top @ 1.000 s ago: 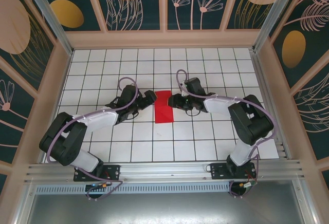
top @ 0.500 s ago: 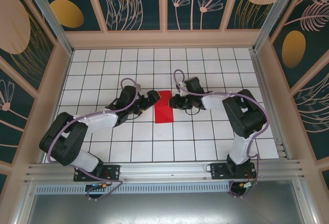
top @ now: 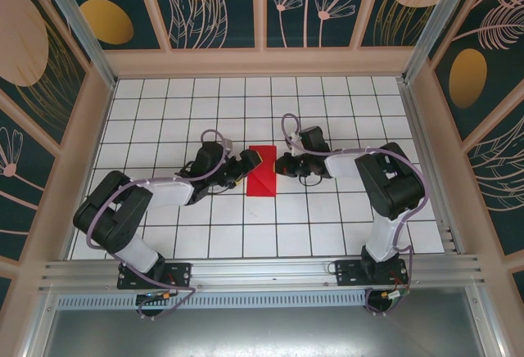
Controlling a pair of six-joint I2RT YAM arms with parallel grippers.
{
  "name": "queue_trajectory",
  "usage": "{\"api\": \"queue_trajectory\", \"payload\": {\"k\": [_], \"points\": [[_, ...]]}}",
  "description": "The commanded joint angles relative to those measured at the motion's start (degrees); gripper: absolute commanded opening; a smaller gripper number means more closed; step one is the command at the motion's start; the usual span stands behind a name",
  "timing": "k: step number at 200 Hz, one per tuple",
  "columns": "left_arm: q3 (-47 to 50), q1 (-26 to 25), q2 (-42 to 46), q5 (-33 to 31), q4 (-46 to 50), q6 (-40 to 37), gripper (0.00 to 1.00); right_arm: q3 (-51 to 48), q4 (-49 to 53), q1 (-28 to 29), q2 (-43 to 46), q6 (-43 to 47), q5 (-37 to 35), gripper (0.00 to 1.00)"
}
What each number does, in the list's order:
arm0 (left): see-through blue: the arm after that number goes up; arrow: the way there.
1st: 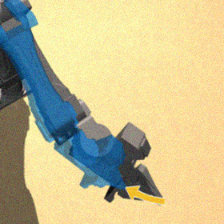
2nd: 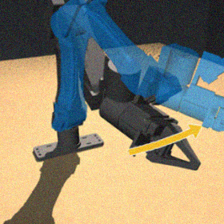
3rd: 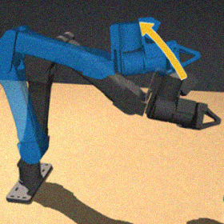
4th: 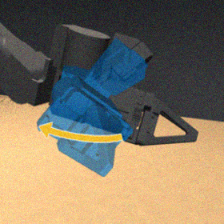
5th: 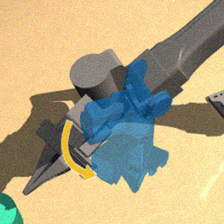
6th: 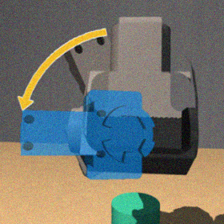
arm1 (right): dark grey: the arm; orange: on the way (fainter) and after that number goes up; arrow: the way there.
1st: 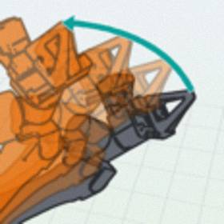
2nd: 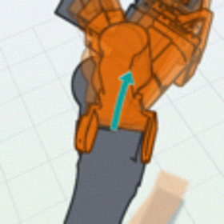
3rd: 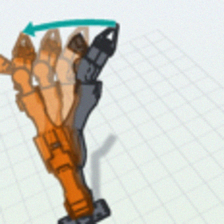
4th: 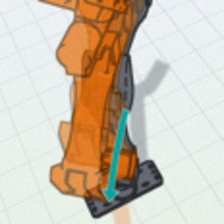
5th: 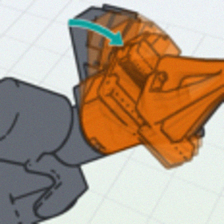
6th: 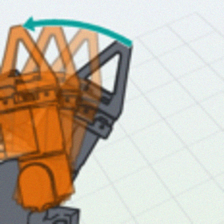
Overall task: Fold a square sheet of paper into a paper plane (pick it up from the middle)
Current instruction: Turn over the paper at the center of the table.
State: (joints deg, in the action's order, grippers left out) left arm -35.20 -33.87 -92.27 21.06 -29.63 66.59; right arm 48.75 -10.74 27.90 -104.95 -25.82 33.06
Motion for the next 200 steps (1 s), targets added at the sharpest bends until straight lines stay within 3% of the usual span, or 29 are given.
{"api": "queue_trajectory", "payload": {"k": [1, 72, 104, 154, 172, 200], "points": [[-1.6, -0.8, -2.2, 1.7, -2.7, 0.5, 0.88, -1.1, -2.8, -0.6, 2.3, -1.0, 0.7, 0.02], [-5.6, -1.4, -7.9, 1.3, -0.2, -1.6, 0.62, -2.0, -3.2, -1.4, 2.8, -1.9, 0.6, 0.02], [-6.7, -1.5, -9.9, 1.2, 0.4, -2.7, 0.58, -2.0, -3.0, -1.6, 2.6, -1.9, 0.6, 0.02], [-8.0, -1.6, -11.7, 2.6, -0.5, -6.0, 0.41, -1.9, -2.9, -1.7, 2.8, -2.5, 1.0, 0.03], [-8.6, -1.6, -12.4, 2.8, -0.4, -7.9, 0.31, -2.0, -2.6, -1.8, 4.0, -3.2, 1.2, 0.08], [-9.2, -1.6, -13.3, 2.4, -0.3, -11.3, 0.21, -1.9, 0.3, -1.9, 8.9, -4.2, -2.5, 0.32]]}}
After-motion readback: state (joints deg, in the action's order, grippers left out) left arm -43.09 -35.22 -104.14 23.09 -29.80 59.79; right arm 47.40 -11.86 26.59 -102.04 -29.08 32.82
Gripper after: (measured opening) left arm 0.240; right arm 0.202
